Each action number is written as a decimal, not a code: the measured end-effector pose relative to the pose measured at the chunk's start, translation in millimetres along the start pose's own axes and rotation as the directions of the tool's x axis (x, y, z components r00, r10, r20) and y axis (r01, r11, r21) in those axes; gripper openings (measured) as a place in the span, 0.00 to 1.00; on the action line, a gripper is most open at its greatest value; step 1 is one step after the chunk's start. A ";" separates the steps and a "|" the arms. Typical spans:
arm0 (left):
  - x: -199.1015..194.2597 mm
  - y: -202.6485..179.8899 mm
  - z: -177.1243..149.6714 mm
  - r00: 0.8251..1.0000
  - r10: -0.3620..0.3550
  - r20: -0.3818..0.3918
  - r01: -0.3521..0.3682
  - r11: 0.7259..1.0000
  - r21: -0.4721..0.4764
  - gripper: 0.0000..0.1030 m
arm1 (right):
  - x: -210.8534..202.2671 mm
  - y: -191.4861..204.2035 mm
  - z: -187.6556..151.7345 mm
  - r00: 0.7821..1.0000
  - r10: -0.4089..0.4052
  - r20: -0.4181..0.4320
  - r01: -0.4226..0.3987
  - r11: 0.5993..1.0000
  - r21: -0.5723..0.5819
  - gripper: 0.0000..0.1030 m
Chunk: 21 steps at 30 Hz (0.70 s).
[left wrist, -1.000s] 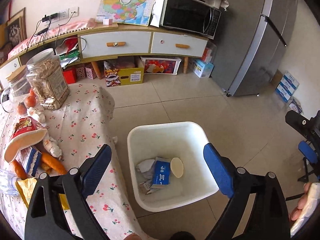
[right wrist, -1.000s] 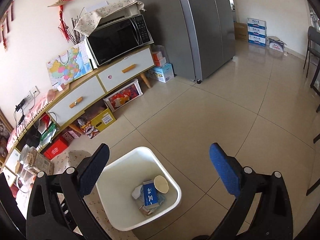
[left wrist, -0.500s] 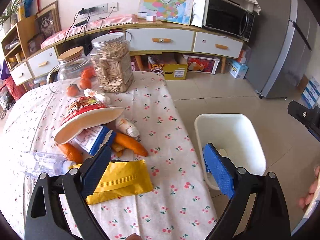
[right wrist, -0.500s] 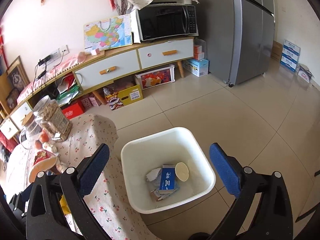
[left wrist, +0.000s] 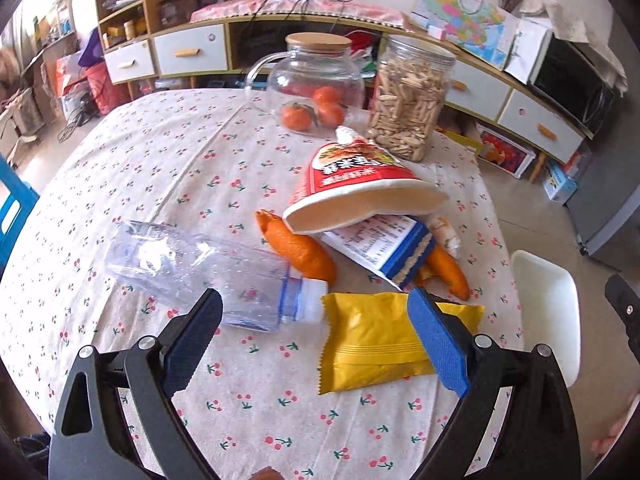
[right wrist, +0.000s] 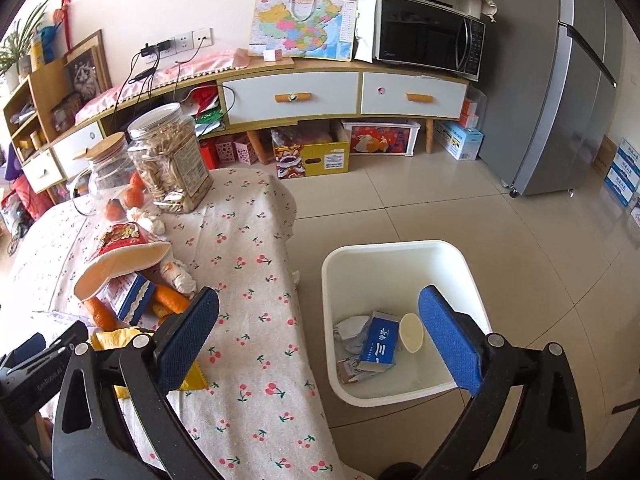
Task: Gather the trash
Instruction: 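Reach the left gripper toward the clear plastic bottle on the table, then grasp the clear plastic bottle with the left gripper while the right grasps the yellow packet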
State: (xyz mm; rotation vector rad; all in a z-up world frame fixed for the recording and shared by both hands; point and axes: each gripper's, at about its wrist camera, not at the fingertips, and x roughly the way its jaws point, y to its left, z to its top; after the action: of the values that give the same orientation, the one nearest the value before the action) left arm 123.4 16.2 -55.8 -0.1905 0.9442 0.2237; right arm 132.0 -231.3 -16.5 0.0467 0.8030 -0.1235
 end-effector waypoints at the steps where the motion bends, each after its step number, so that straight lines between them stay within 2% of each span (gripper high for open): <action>1: 0.9 7.9 1.6 1.000 0.026 0.005 -0.026 0.999 -0.032 0.88 | 1.3 4.6 -0.4 1.000 0.006 -0.004 -0.006 1.000 -0.007 0.93; 3: 4.2 26.4 5.9 0.996 0.094 0.008 -0.092 0.990 -0.107 0.88 | 3.8 12.6 -1.5 1.000 0.017 -0.012 -0.017 1.000 -0.018 0.93; 5: 10.0 46.7 11.3 0.989 0.144 -0.015 -0.144 0.968 -0.204 0.88 | 6.3 19.4 -2.0 1.000 0.024 -0.020 -0.025 0.999 -0.030 0.93; 9: 30.5 77.6 23.4 0.981 0.168 -0.101 -0.194 0.909 -0.368 0.89 | 10.5 28.8 -4.4 0.999 0.029 -0.036 -0.031 0.998 -0.053 0.93; 12: 51.4 85.8 31.4 0.970 0.183 -0.158 -0.232 0.888 -0.398 0.89 | 12.3 29.5 -3.5 0.998 0.034 -0.049 -0.037 0.998 -0.057 0.93; 15: 73.4 85.5 35.2 0.965 0.154 -0.214 -0.223 0.910 -0.350 0.89 | 14.3 28.7 -4.8 0.998 0.038 -0.058 -0.041 0.998 -0.052 0.93; 16: 74.8 84.6 35.6 0.968 0.144 -0.206 -0.207 0.922 -0.327 0.89 | 14.5 28.8 -5.4 0.997 0.039 -0.060 -0.042 0.998 -0.053 0.93; 19: 71.9 79.0 36.2 0.984 0.064 -0.168 -0.102 0.968 -0.229 0.80 | 15.6 32.7 -5.8 0.996 0.052 -0.068 -0.057 0.996 -0.067 0.93; 21: 70.1 75.4 34.0 0.985 0.017 -0.174 -0.045 0.987 -0.156 0.76 | 17.1 38.0 -7.5 0.994 0.070 -0.080 -0.076 0.994 -0.080 0.93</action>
State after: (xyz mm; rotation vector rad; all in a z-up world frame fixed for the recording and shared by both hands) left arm 169.0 104.9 -98.4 -0.3471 1.1025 0.3162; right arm 143.3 -194.5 -34.2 0.0018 0.8815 -0.0191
